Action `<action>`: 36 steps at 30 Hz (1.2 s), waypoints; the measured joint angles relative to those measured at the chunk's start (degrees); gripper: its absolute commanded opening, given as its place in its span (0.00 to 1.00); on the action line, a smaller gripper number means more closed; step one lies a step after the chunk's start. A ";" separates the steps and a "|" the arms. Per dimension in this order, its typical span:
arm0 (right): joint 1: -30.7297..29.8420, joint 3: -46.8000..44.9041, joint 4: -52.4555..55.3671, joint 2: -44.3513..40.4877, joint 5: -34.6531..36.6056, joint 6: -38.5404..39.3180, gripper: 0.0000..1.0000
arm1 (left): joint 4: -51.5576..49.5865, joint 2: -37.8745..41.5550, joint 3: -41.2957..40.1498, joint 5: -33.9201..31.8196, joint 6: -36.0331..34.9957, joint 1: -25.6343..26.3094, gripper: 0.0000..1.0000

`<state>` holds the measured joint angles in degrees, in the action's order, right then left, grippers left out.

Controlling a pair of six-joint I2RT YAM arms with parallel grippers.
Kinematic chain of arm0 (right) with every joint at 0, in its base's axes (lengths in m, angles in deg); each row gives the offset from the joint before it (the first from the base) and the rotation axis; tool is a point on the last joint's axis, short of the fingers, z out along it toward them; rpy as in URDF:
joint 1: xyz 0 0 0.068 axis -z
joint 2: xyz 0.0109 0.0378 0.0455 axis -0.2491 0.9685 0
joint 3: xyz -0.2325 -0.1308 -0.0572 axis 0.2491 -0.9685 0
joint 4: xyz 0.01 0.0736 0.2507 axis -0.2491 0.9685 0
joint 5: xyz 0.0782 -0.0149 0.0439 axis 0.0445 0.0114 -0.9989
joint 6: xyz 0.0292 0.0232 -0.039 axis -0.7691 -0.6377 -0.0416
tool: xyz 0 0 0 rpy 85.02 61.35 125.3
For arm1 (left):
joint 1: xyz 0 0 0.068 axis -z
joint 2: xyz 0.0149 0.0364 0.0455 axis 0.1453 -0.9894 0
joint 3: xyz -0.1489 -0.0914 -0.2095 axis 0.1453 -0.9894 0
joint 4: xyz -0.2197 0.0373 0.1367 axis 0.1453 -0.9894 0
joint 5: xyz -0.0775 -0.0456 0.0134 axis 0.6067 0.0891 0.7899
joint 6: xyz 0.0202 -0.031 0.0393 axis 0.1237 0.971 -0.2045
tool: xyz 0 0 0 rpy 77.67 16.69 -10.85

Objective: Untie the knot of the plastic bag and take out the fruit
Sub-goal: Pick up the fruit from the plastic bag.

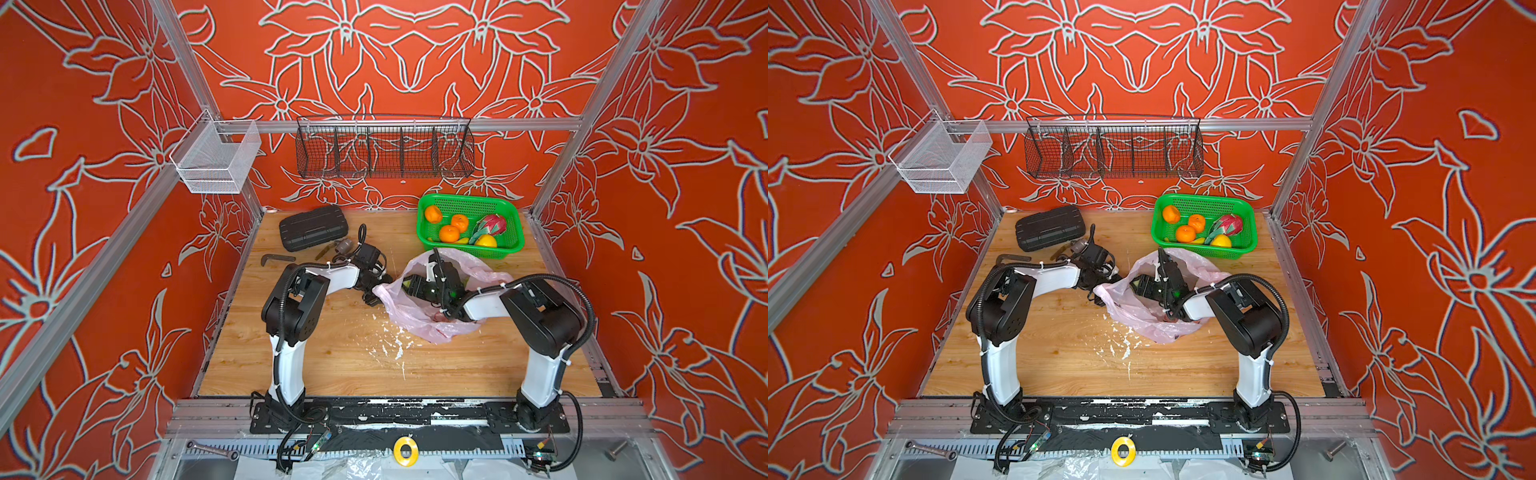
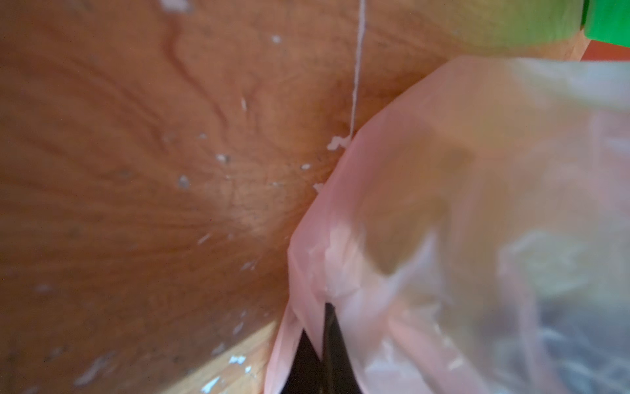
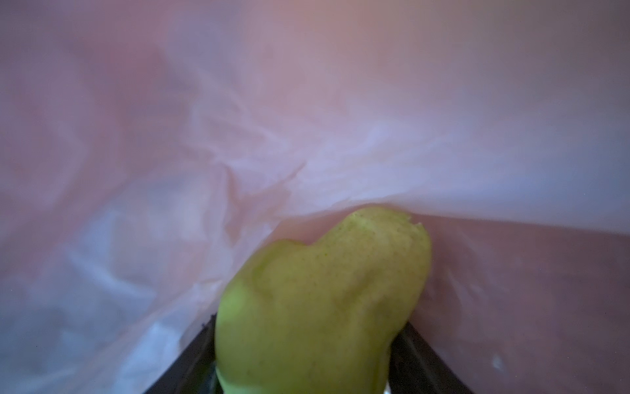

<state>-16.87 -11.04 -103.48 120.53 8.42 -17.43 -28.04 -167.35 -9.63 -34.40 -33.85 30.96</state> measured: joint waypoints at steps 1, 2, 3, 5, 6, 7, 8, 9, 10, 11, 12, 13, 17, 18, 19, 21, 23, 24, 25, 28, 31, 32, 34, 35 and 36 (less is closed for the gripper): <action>0.00 -0.07 -0.02 0.00 0.02 -0.13 0.61 | 0.02 0.00 0.00 -0.02 0.00 0.00 0.00; 0.02 -0.17 -0.04 -0.04 0.04 -0.13 0.59 | 0.02 0.00 0.00 -0.02 0.00 0.00 0.00; 0.02 -0.33 -0.02 -0.20 0.07 -0.13 0.58 | 0.02 0.00 0.00 -0.04 -0.02 0.00 0.00; 0.02 -1.05 0.28 -1.07 0.22 -0.07 0.55 | 0.00 0.00 0.00 -0.11 -0.02 0.00 0.00; 0.00 -1.77 0.74 -1.92 0.50 0.00 0.54 | 0.00 0.00 0.00 -0.17 -0.02 0.00 0.00; 0.02 -2.43 1.25 -2.82 0.68 0.11 0.54 | 0.00 0.00 0.00 -0.24 -0.02 0.00 0.00; 0.02 -3.37 1.86 -4.17 1.07 0.17 0.54 | 0.00 0.00 0.00 -0.33 -0.02 0.00 0.00; 0.02 -4.28 2.58 -5.60 1.36 0.24 0.53 | -0.02 0.00 0.00 -0.42 0.00 0.00 0.00; 0.02 -5.01 3.10 -6.84 1.55 0.35 0.53 | -0.02 0.00 0.00 -0.52 0.02 0.00 0.00; 0.02 -5.90 3.61 -8.39 1.73 0.39 0.53 | -0.02 0.00 0.00 -0.61 0.02 -0.02 0.00; 0.02 -7.02 4.20 -10.36 1.92 0.46 0.53 | -0.04 0.00 0.00 -0.74 0.04 -0.02 0.00; 0.02 -7.82 4.70 -11.89 2.01 0.55 0.53 | -0.09 0.00 0.00 -0.87 0.04 -0.02 0.00; 0.02 -11.23 7.32 -19.15 3.06 0.74 0.53 | -0.26 0.00 0.00 -1.36 0.04 -0.04 0.00; 0.02 -12.15 7.87 -20.98 3.15 0.79 0.53 | -0.31 0.00 0.00 -1.42 0.07 -0.04 0.00; 0.02 -12.76 8.44 -22.38 3.30 0.85 0.53 | -0.33 0.00 0.00 -1.46 0.09 -0.04 0.00; 0.02 -13.88 10.47 -25.57 3.52 0.98 0.53 | -0.33 0.00 0.00 -1.55 0.24 -0.04 0.00; 0.02 -14.43 12.41 -28.17 3.67 1.29 0.51 | -0.37 0.02 0.00 -1.75 0.35 -0.04 0.00; 0.02 -14.43 13.62 -29.33 3.58 1.49 0.51 | -0.37 0.04 0.00 -1.92 0.39 -0.04 0.00; 0.02 -14.43 14.64 -30.29 3.19 1.66 0.51 | -0.37 0.11 0.00 -2.08 0.46 -0.04 0.00; 0.00 -14.21 17.59 -31.78 0.66 1.66 0.51 | -0.55 0.52 0.00 -3.08 0.48 -0.04 0.00; -0.39 -14.21 21.03 -32.81 -1.95 1.55 0.51 | -1.60 1.05 0.61 -4.09 0.44 -0.04 0.00; -0.76 -14.21 22.49 -33.68 -2.27 1.57 0.51 | -1.70 1.09 0.98 -4.28 0.44 -0.04 0.00; -1.36 -14.21 25.46 -36.35 -2.16 1.70 0.51 | -1.64 1.46 1.27 -4.79 0.39 -0.04 0.10; -1.53 -14.21 27.19 -38.45 -1.60 1.84 0.51 | -1.70 1.84 1.22 -5.09 0.17 -0.04 0.20; -1.60 -14.19 28.52 -40.28 -1.11 1.97 0.51 | -1.70 2.23 1.16 -5.44 0.13 -0.04 0.30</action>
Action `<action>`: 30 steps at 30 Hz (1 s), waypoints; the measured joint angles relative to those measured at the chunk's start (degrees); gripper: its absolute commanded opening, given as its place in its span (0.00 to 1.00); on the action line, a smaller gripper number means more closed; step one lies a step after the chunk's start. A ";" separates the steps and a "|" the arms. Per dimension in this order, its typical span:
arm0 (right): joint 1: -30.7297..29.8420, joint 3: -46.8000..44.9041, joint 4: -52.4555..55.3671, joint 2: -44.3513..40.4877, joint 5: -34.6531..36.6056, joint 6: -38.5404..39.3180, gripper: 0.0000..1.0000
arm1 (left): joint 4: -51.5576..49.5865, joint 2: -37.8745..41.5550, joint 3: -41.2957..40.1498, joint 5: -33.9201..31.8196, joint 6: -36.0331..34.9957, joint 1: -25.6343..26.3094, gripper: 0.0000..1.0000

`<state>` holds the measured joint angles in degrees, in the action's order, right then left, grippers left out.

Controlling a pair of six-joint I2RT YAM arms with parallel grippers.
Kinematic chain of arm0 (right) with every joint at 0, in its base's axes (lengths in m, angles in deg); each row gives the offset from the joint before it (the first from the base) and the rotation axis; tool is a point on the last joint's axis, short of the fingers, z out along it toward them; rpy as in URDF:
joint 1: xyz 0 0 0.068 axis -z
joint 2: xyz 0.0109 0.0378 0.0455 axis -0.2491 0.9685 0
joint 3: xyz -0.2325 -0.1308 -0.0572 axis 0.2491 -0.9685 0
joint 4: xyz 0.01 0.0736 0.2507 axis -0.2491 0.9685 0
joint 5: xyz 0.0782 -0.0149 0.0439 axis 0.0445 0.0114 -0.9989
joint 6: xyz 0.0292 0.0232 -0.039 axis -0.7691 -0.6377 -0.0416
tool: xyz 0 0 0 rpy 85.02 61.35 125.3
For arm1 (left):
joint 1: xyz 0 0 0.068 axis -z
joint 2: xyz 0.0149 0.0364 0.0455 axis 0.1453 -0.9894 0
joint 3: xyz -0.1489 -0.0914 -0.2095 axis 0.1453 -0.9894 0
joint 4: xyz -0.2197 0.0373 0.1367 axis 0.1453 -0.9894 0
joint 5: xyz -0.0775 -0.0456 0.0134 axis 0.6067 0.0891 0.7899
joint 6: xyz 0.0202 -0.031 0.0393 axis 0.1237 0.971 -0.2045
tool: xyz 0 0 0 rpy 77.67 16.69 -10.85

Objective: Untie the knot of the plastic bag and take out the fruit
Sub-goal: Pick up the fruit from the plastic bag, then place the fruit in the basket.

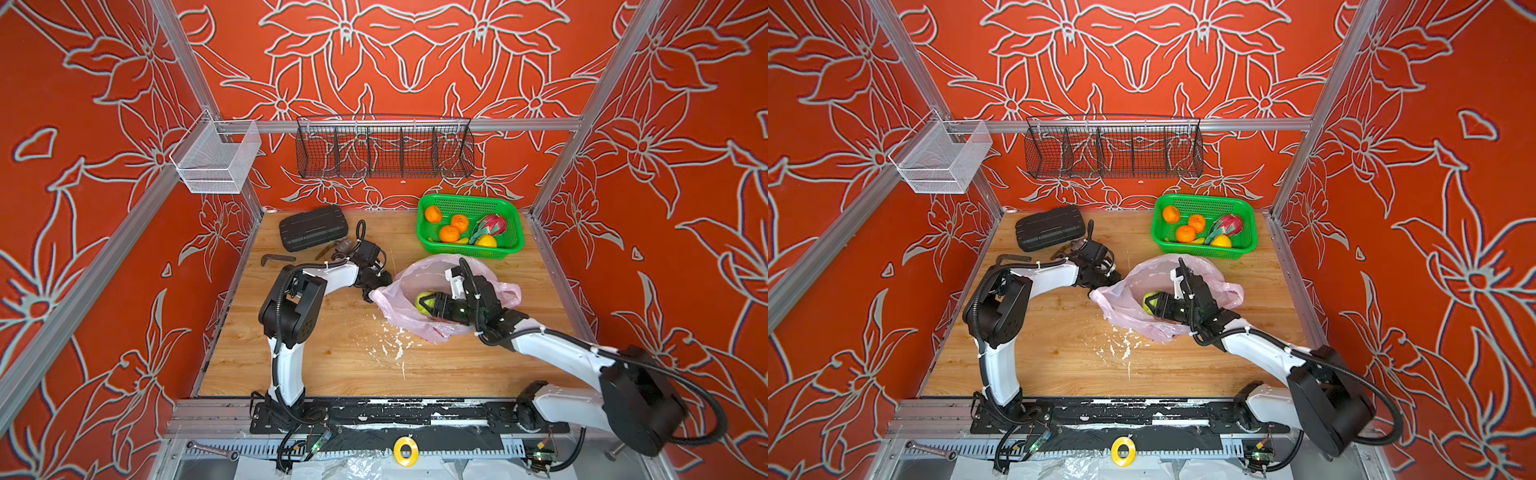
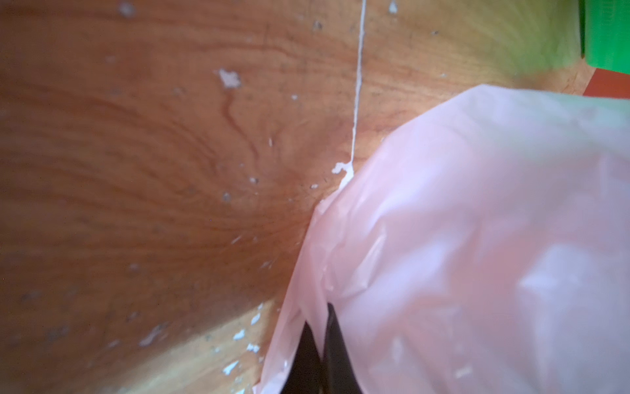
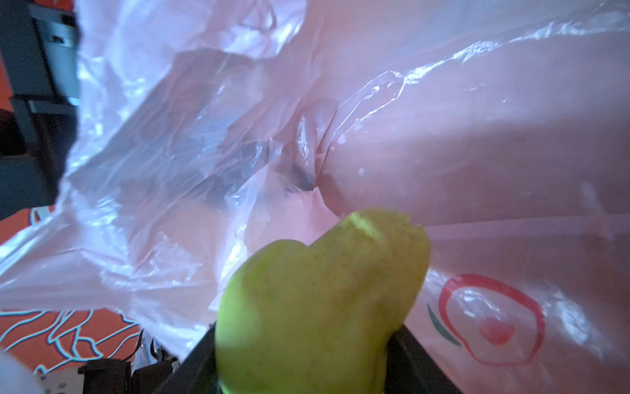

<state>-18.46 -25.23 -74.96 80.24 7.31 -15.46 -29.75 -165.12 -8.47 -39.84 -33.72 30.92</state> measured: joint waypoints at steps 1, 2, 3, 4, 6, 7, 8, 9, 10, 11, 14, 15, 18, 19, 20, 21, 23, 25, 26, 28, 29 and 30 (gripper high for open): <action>-0.11 0.20 1.70 -2.34 0.98 0.22 0.51 | 0.00 0.63 -0.11 -0.42 -0.11 0.00 0.39; -0.13 0.63 3.23 -4.17 1.90 0.37 0.51 | -0.22 1.53 -0.24 -0.98 -0.48 0.02 0.45; -0.13 1.44 5.01 -6.14 3.45 0.66 0.51 | -0.55 2.49 -0.33 -1.44 -0.57 0.02 0.50; -0.13 2.36 6.38 -7.50 4.57 1.05 0.51 | -0.74 3.45 -0.42 -1.92 -0.57 0.00 0.54; -0.11 5.14 9.70 -10.16 7.32 2.12 0.51 | -1.20 6.21 -0.81 -3.08 -1.01 0.00 0.62; -0.07 6.64 11.28 -11.19 8.55 2.69 0.51 | -1.40 7.41 -0.94 -3.52 -1.01 0.02 0.64; 0.00 8.11 12.66 -12.07 9.53 3.21 0.51 | -1.77 9.16 -1.09 -4.09 -1.36 0.02 0.68; 0.22 9.42 13.75 -12.74 10.49 3.67 0.51 | -2.03 10.40 -1.18 -4.55 -1.38 0.02 0.71; 0.42 11.04 15.30 -13.49 11.56 4.28 0.51 | -2.47 12.17 -1.25 -5.14 -1.64 0.02 0.74; 0.61 12.57 16.59 -14.03 12.31 4.74 0.51 | -2.82 13.90 -1.29 -5.66 -1.95 0.02 0.77; 1.38 16.83 19.89 -14.69 14.38 6.08 0.51 | -3.85 18.58 -1.29 -7.21 -2.64 0.02 0.81; 1.66 17.94 20.59 -14.67 14.73 6.40 0.51 | -4.11 19.82 -1.29 -7.61 -2.71 0.02 0.81; 3.19 22.21 23.06 -13.88 15.87 7.69 0.51 | -5.11 23.76 -1.27 -8.46 -3.43 0.04 0.83; 4.02 23.89 23.69 -13.22 16.06 8.13 0.51 | -5.70 25.03 -1.16 -8.59 -3.74 0.07 0.84; 4.96 25.64 24.30 -12.33 16.22 8.63 0.51 | -6.40 25.92 -0.83 -8.66 -3.98 0.17 0.85; 5.84 27.06 24.65 -11.50 16.28 9.01 0.51 | -6.99 26.58 -0.37 -8.74 -4.24 0.33 0.86; 8.66 30.91 25.55 -8.41 16.22 10.10 0.51 | -8.04 27.71 1.11 -8.85 -4.94 1.05 0.88; 11.54 34.16 25.68 -4.85 15.61 10.91 0.51 | -9.05 28.61 2.71 -8.94 -5.64 1.95 0.90; 13.22 35.85 25.59 -2.62 14.86 11.34 0.51 | -9.53 29.05 3.54 -8.96 -5.92 2.38 0.92; 16.55 38.64 25.64 1.95 13.22 11.98 0.51 | -10.23 30.23 4.96 -8.96 -6.67 3.34 0.94; 18.36 40.17 25.55 4.79 11.78 12.09 0.51 | -10.49 30.84 5.66 -8.98 -7.06 3.82 0.95; 19.93 41.44 25.44 7.43 10.60 12.17 0.51 | -10.75 31.39 6.29 -9.03 -7.43 4.28 0.95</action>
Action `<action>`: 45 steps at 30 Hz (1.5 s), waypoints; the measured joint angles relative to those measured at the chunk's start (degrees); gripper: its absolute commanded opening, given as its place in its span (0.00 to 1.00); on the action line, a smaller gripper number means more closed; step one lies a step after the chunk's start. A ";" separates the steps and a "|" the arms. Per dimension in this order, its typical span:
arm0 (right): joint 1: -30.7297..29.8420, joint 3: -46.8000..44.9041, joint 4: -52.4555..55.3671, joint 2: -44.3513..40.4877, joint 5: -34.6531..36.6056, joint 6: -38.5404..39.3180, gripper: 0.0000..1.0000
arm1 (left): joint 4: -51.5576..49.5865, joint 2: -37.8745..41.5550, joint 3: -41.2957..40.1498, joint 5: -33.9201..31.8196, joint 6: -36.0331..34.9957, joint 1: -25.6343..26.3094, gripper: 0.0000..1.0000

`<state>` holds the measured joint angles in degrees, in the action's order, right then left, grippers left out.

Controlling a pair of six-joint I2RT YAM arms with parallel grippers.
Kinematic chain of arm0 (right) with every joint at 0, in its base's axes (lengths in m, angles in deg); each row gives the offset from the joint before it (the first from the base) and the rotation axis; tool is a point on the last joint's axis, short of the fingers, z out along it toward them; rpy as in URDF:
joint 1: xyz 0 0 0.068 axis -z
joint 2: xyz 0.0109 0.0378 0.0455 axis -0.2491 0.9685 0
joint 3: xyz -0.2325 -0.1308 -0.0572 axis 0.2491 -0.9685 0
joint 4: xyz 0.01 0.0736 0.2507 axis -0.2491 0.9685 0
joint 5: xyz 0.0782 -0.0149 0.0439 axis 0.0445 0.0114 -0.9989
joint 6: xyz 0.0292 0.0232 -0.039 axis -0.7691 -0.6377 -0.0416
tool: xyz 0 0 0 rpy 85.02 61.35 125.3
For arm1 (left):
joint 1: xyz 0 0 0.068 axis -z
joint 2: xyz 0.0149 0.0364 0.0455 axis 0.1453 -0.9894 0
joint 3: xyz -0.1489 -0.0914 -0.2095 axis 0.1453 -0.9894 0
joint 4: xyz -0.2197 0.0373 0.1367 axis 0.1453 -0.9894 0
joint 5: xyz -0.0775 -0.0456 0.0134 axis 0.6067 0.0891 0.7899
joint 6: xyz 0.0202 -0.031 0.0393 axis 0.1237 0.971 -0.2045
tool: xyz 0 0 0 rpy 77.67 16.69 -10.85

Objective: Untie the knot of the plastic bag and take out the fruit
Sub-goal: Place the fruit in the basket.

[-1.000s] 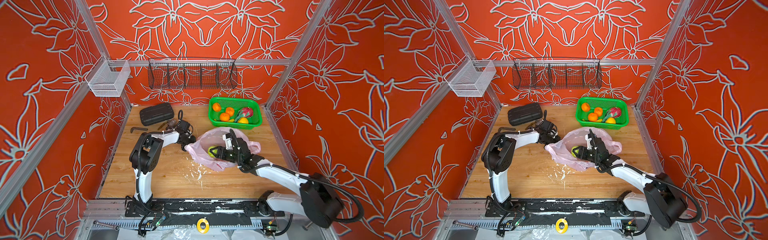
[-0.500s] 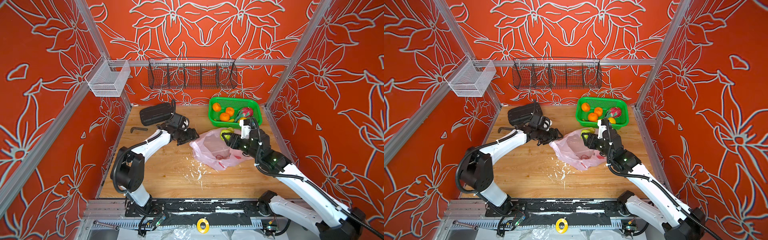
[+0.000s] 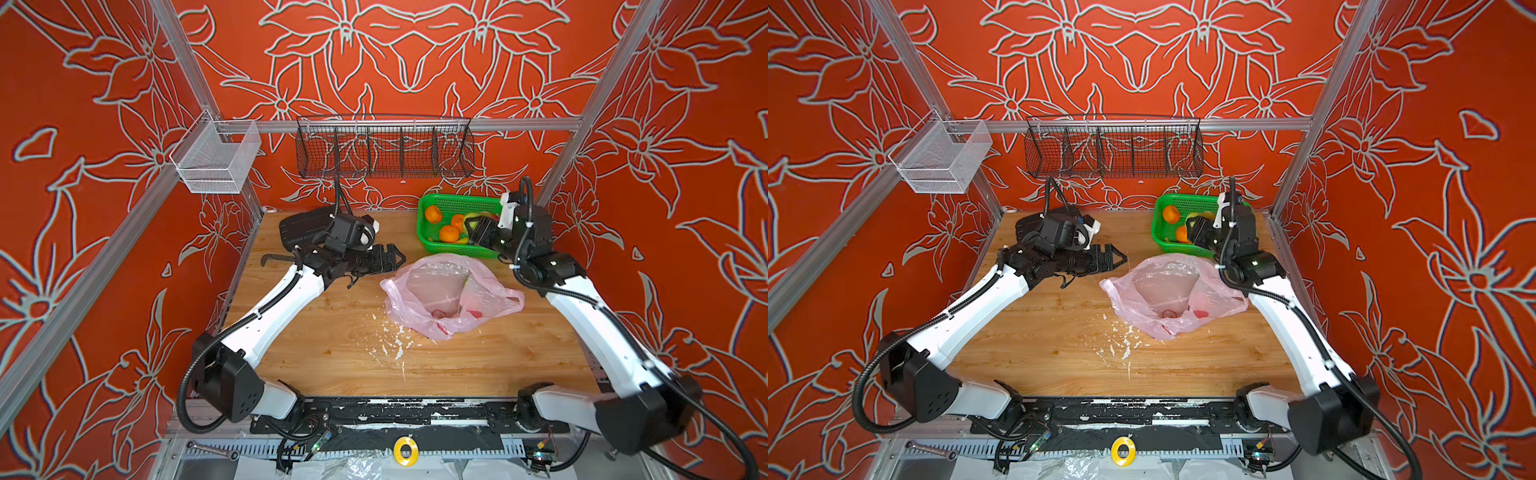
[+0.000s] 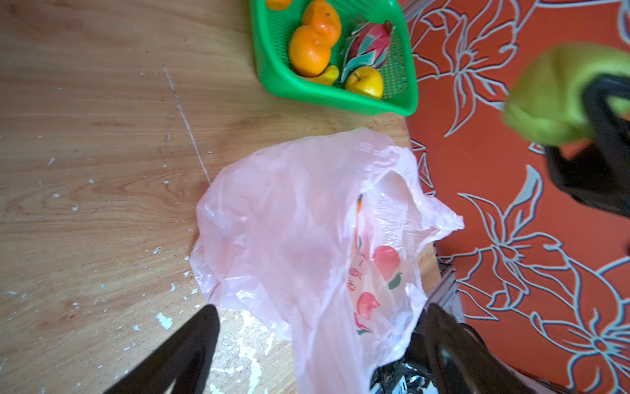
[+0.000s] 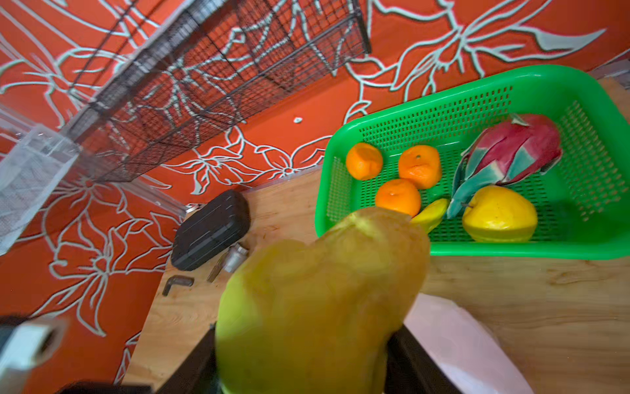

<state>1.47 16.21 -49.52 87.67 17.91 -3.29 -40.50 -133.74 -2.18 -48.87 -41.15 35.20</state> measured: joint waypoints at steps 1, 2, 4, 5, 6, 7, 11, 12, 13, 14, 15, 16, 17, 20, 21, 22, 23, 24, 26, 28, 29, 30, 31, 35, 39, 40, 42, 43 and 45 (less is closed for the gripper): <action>1.51 1.18 -0.07 2.78 -0.96 0.02 0.50 | -0.42 0.57 0.72 -0.04 -0.39 0.59 0.96; 2.99 2.43 -0.13 5.97 -2.14 0.00 0.50 | -0.81 1.25 1.49 -0.22 -0.90 1.29 0.97; 5.33 4.39 0.02 11.41 -3.82 0.00 0.50 | -1.42 2.27 2.54 -0.63 -1.73 2.45 0.97; 6.43 5.42 0.04 14.47 -4.55 -0.02 0.50 | -1.86 2.80 3.06 -0.79 -2.25 3.13 0.97; 7.23 6.12 0.04 16.61 -4.92 -0.04 0.50 | -2.14 3.10 3.48 -0.94 -2.75 3.65 0.97; 8.17 6.91 0.04 19.15 -5.40 -0.07 0.50 | -2.43 3.28 3.89 -1.07 -3.26 4.24 0.97; 10.73 9.68 0.35 26.34 -5.75 -0.09 0.50 | -3.65 2.86 5.40 -1.84 -5.66 6.73 0.97; 11.17 10.45 0.50 27.58 -5.77 -0.04 0.50 | -4.07 2.54 5.79 -1.88 -6.19 7.32 0.97; 11.63 11.56 0.66 29.05 -5.88 0.02 0.50 | -4.44 1.92 6.32 -1.77 -6.78 8.00 0.97; 11.89 13.05 1.09 30.67 -6.25 0.09 0.50 | -4.59 1.18 6.69 -1.33 -7.19 8.57 0.97; 12.11 14.45 1.42 31.98 -6.64 0.17 0.50 | -4.59 0.37 6.86 -0.59 -7.37 8.98 0.97; 12.37 16.13 1.62 33.46 -6.91 0.22 0.50 | -4.63 -0.66 6.88 0.37 -7.41 9.38 0.97; 12.52 17.86 1.73 35.10 -7.21 0.26 0.50 | -4.81 -2.03 6.82 1.25 -7.37 9.88 0.97; 12.55 21.68 2.01 39.06 -8.26 0.24 0.50 | -5.53 -5.84 5.25 1.49 -7.32 11.61 0.97; 12.46 22.43 2.19 39.95 -8.46 0.22 0.50 | -5.86 -6.84 4.04 1.29 -7.19 12.26 0.97; 12.35 23.08 2.25 41.00 -8.74 0.20 0.50 | -6.38 -7.74 2.54 1.01 -6.88 12.79 0.96; 12.28 23.47 2.38 41.77 -8.94 0.20 0.50 | -6.62 -8.31 0.87 0.74 -6.56 13.18 0.95; 12.13 23.98 2.78 42.66 -9.22 0.20 0.50 | -6.88 -8.72 -1.36 0.39 -6.10 13.57 0.95; 11.87 24.81 3.32 44.09 -9.60 0.20 0.51 | -6.80 -8.87 -6.32 -0.39 -4.92 13.77 0.93; 11.56 25.46 3.50 45.20 -9.73 0.17 0.51 | -6.43 -8.81 -11.37 -1.51 -3.52 13.70 0.92; 11.43 25.64 3.61 45.48 -9.73 0.17 0.51 | -6.34 -8.81 -13.31 -2.10 -2.91 13.70 0.92; 11.30 25.86 3.69 45.72 -9.73 0.17 0.51 | -6.36 -8.79 -15.10 -2.69 -2.36 13.64 0.92; 11.15 26.18 3.87 45.97 -9.73 0.17 0.51 | -6.36 -8.70 -16.35 -3.34 -1.75 13.64 0.92; 10.93 28.68 4.13 47.28 -10.01 0.11 0.53 | -6.05 -6.99 -17.77 -5.20 -0.59 13.38 0.92; 10.38 31.06 5.46 49.13 -8.92 0.20 0.56 | -4.83 -3.89 -17.38 -6.56 -0.02 12.33 0.93; 10.23 31.36 6.34 49.37 -7.58 0.35 0.57 | -4.57 -3.28 -17.27 -6.69 0.04 11.85 0.93; 10.12 31.36 8.13 49.37 -4.94 0.72 0.57 | -4.26 -2.32 -17.20 -6.84 0.15 10.97 0.93; 10.01 31.36 8.74 49.37 -3.78 0.92 0.58 | -4.22 -1.92 -17.11 -6.86 0.15 10.58 0.93; 9.88 31.26 9.20 49.37 -2.08 1.33 0.59 | -4.15 -1.53 -16.96 -7.02 0.20 9.97 0.93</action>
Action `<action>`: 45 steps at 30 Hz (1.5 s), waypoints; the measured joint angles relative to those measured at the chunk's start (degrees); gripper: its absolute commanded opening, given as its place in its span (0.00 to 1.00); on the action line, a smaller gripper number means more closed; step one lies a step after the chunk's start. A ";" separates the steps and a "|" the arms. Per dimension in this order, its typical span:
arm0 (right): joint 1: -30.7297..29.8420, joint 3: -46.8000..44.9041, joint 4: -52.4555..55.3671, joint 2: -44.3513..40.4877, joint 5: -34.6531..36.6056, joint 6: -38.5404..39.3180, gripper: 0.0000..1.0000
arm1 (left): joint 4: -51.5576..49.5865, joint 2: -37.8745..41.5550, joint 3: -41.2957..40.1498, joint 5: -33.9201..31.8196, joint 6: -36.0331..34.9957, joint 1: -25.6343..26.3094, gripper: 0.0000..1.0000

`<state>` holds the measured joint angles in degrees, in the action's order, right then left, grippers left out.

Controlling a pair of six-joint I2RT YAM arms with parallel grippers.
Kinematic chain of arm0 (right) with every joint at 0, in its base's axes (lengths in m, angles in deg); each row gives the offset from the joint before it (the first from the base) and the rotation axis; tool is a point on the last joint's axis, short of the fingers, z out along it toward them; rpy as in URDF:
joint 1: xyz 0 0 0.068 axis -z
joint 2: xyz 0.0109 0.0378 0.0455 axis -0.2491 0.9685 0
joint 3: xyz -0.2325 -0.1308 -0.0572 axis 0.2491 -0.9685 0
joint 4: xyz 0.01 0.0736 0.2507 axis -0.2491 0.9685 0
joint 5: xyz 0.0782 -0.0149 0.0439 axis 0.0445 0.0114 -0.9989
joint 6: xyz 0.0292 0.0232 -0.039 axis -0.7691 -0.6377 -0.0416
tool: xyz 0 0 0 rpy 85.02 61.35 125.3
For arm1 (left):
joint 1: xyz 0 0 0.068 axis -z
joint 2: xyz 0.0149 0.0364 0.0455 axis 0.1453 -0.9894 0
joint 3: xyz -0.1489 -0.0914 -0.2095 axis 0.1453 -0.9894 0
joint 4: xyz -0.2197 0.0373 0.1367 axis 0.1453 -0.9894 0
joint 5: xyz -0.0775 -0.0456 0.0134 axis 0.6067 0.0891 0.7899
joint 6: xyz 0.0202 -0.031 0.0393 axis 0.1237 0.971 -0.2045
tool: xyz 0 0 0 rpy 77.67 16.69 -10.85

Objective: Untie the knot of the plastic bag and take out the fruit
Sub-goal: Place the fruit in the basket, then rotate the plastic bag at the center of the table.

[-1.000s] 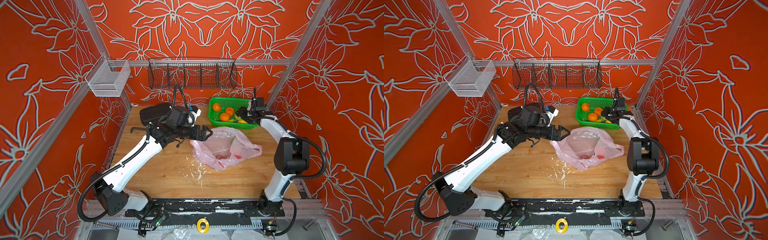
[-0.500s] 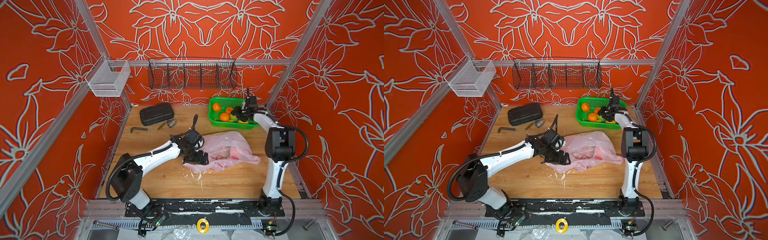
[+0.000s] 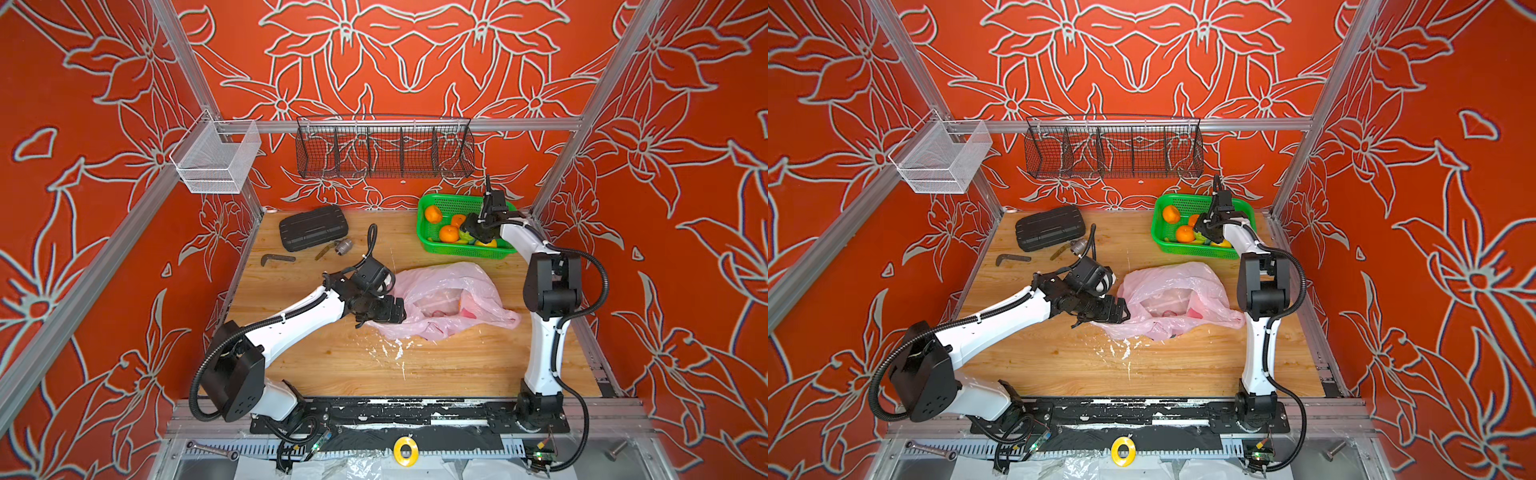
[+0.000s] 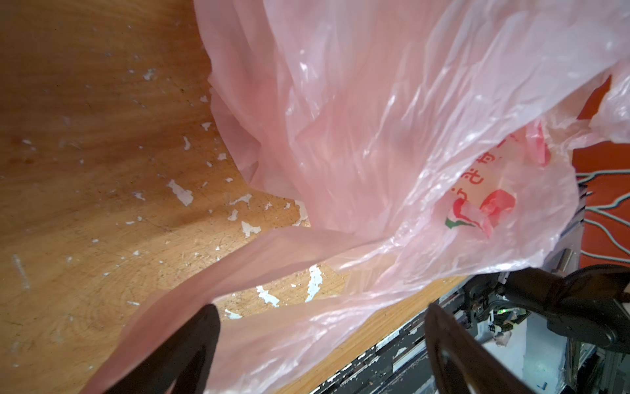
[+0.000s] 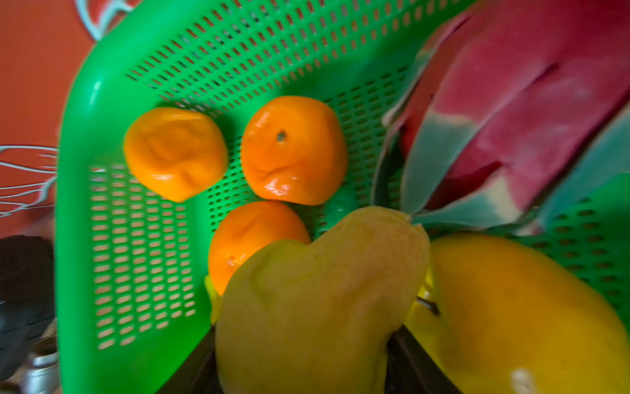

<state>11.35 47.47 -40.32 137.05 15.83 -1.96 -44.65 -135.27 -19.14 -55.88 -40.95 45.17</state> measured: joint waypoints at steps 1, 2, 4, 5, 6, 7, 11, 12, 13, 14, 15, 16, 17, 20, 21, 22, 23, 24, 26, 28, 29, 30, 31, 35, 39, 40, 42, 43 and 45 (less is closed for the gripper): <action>-0.04 -0.22 -0.02 0.00 0.24 0.17 0.61 | 0.07 0.09 0.07 0.02 0.00 -0.11 0.93; -0.04 -0.26 0.09 0.00 0.35 0.33 0.62 | 0.24 0.15 0.07 0.09 -0.02 -0.13 0.93; -0.04 -0.26 0.28 0.00 0.28 0.66 0.68 | 0.72 0.31 0.07 0.83 -0.07 -0.13 0.93; -0.04 -0.26 0.35 0.00 0.20 0.96 0.74 | 0.94 0.44 0.09 1.25 -0.13 -0.13 0.93; -0.04 -0.26 0.39 0.00 0.13 0.98 0.78 | 1.11 0.61 0.20 1.99 -0.37 -0.11 0.93; -0.04 -0.26 0.48 0.00 0.13 1.01 0.80 | 1.25 0.83 0.44 2.56 -0.63 -0.04 0.93; -0.09 -0.26 1.16 -0.20 0.44 1.33 0.84 | 1.97 1.95 2.47 3.85 -2.05 0.94 0.93; -0.09 -0.26 1.46 -0.39 0.63 1.49 0.85 | 2.14 2.32 3.17 4.09 -2.27 1.42 0.93; -0.09 -0.26 1.92 -0.83 1.14 1.68 0.86 | 2.29 2.62 3.87 4.24 -2.51 1.90 0.93; -0.09 -0.26 2.47 -1.25 1.46 1.81 0.86 | 2.49 2.86 4.55 4.46 -2.75 2.38 0.93; -0.09 -0.31 3.13 -2.16 1.92 2.14 0.86 | 2.58 2.99 5.35 4.55 -2.95 2.95 0.93; -0.09 -0.52 3.67 -3.34 2.16 2.49 0.86 | 2.67 2.97 6.19 4.55 -3.13 3.69 0.92; -0.09 -0.98 3.85 -4.72 2.49 2.73 0.86 | 2.78 2.97 6.88 4.48 -3.32 4.48 0.92; -0.09 -5.18 3.80 -12.33 2.71 3.30 0.86 | 2.86 2.29 9.38 3.72 -4.02 7.96 0.90; -0.09 -7.54 3.52 -16.06 2.69 3.54 0.85 | 2.91 1.70 10.34 3.39 -4.28 9.18 0.90; -0.09 -9.99 3.37 -20.17 2.58 3.72 0.85 | 2.99 0.85 11.32 3.08 -4.52 10.34 0.89; -0.09 -12.09 3.23 -23.65 2.43 3.80 0.85 | 3.13 -0.04 12.11 2.95 -4.74 11.26 0.89; -0.09 -14.58 3.06 -27.69 2.16 3.82 0.84 | 3.34 -1.25 12.92 2.86 -5.11 12.20 0.88; -0.09 -20.09 2.89 -36.26 1.16 3.74 0.84 | 3.54 -3.98 14.43 2.40 -6.03 13.77 0.88; -0.33 -25.33 3.63 -44.33 0.15 3.76 0.84 | 3.65 -7.13 15.72 1.40 -6.93 15.19 0.88; -0.50 -27.45 4.68 -47.84 -0.15 3.80 0.84 | 3.67 -8.66 16.26 0.70 -7.41 15.80 0.88; -0.61 -29.33 6.01 -50.93 -0.24 3.82 0.84 | 3.74 -10.14 16.61 0.24 -7.87 16.33 0.88; -0.90 -31.43 7.65 -54.07 -0.31 3.80 0.84 | 3.85 -11.50 16.90 -0.20 -8.24 16.87 0.88; -1.97 -39.58 14.23 -63.91 -0.63 3.28 0.85 | 5.09 -16.26 17.53 0.13 -9.46 18.58 0.87; -3.96 -46.25 21.73 -70.07 -1.27 1.03 0.81 | 8.61 -19.85 17.79 2.99 -10.34 19.93 0.87; -4.52 -47.43 22.95 -70.86 -1.46 0.42 0.80 | 9.73 -20.52 17.84 3.80 -10.56 20.41 0.87; -6.08 -50.18 25.57 -72.06 -1.60 -0.92 0.78 | 12.79 -22.01 17.86 6.03 -10.91 21.77 0.87; -6.82 -51.52 26.62 -72.22 -1.62 -1.60 0.78 | 14.36 -22.73 17.88 7.08 -10.99 22.47 0.88; -8.00 -53.96 27.58 -71.87 -1.62 -2.40 0.79 | 17.16 -24.06 17.94 8.83 -10.95 23.61 0.90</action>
<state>3.35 -6.50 -12.73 65.18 14.21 -4.36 -27.50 -159.33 -1.20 -47.05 -51.90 68.78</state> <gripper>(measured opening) 0.783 0.883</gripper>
